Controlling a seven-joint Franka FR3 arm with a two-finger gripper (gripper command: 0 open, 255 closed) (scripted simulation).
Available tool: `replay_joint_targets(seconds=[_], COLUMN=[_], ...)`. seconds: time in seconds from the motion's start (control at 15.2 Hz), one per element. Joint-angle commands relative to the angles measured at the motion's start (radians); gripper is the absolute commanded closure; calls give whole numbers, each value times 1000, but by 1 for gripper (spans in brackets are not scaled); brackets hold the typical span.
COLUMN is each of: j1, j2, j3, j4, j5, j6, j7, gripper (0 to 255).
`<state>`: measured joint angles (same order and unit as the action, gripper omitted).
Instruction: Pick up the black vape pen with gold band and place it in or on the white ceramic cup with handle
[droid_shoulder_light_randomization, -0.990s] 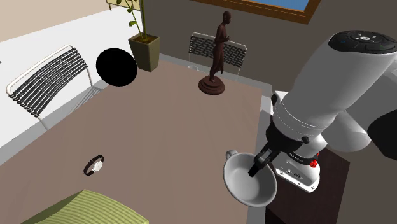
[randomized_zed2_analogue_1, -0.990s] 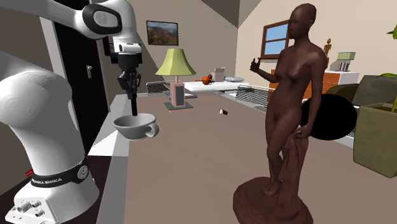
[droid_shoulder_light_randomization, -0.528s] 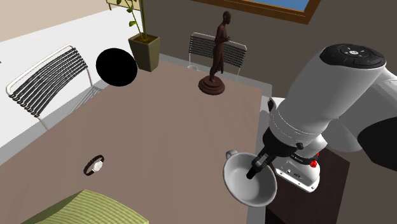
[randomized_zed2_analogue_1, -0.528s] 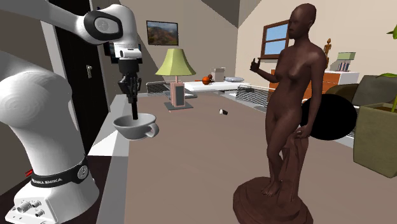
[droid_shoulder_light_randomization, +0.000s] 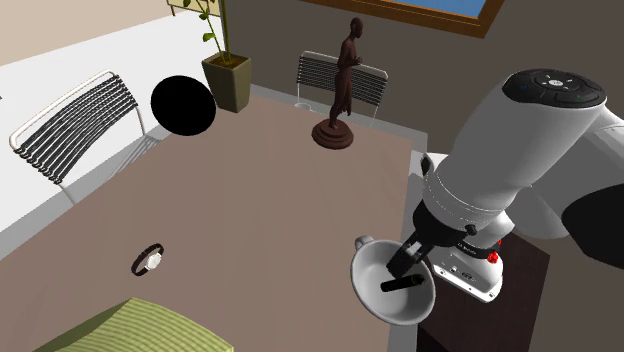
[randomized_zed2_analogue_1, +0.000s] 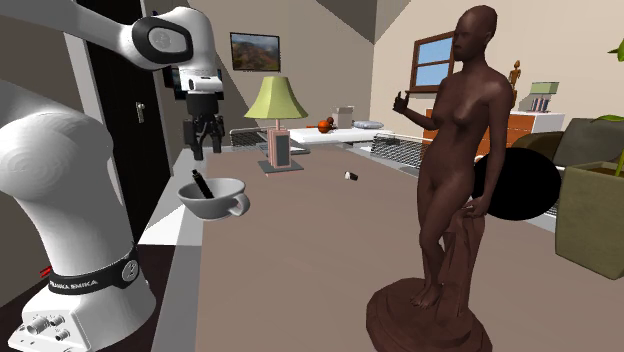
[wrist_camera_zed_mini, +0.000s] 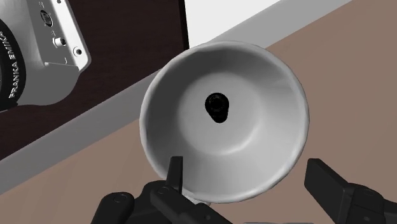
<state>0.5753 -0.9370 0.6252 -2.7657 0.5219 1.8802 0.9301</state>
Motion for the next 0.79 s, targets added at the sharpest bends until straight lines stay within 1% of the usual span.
replay_joint_targets(seconds=[0.0, 0.26, 0.73], j1=[0, -18, -18], j2=[0, -24, -24], j3=[0, -64, -64], j4=[0, 107, 107], j5=[0, -59, -59], j6=[0, -130, -130], j7=[0, 8, 9], gripper=[0, 0, 0])
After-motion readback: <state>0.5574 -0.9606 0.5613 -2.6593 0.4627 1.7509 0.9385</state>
